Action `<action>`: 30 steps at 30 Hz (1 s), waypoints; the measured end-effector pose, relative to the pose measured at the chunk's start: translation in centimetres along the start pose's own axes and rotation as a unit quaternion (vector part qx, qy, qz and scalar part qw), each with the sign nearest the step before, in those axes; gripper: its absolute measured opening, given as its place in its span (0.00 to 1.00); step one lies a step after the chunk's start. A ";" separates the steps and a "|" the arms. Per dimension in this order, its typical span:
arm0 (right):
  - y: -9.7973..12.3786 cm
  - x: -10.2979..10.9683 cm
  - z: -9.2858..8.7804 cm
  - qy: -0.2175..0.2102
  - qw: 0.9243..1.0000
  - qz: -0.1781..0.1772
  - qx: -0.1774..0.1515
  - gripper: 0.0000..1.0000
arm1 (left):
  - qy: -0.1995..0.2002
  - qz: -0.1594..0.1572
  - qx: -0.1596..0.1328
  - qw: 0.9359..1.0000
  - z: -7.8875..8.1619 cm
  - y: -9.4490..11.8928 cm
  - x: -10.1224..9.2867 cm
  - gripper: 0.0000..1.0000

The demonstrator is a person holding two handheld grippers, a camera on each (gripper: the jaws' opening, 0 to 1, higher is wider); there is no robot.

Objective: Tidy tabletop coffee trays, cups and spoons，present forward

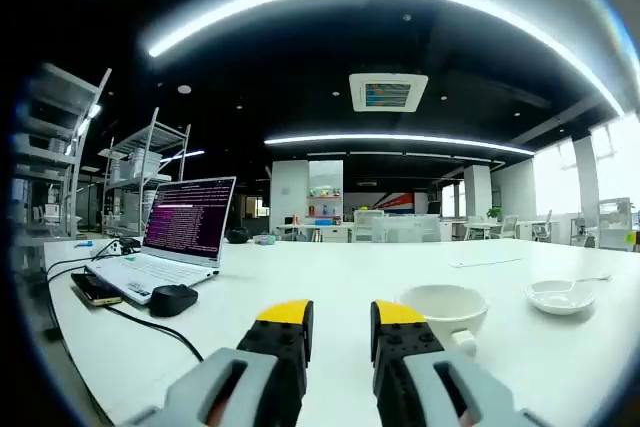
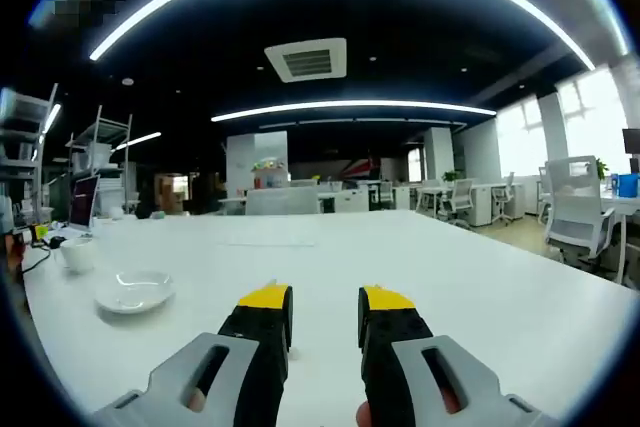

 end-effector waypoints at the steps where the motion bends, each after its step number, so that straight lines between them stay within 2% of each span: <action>1: 0.0 -0.1 0.0 -0.001 1.000 -0.001 0.000 0.27 | 0.000 0.001 0.000 1.000 0.0 0.0 0.1 0.25; 19: 0.9 -0.3 0.4 -0.001 1.000 -0.010 -0.006 0.27 | 0.004 0.006 -0.005 1.000 0.2 0.1 0.9 0.25; 30: 1.1 -0.9 0.5 -0.008 1.000 -0.023 0.000 0.27 | 0.021 0.006 0.005 1.000 0.3 0.3 1.3 0.25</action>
Point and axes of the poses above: the point that each gripper's makers call its tool centre point, and the gripper's own axes: y roughly backward along the fingers, x roughly to its left, z roughly out of its top, the point moved 8 cm from there along y, roughly backward along the fingers, and after that the axes turned 11 degrees about -y, right-handed, at the moved point
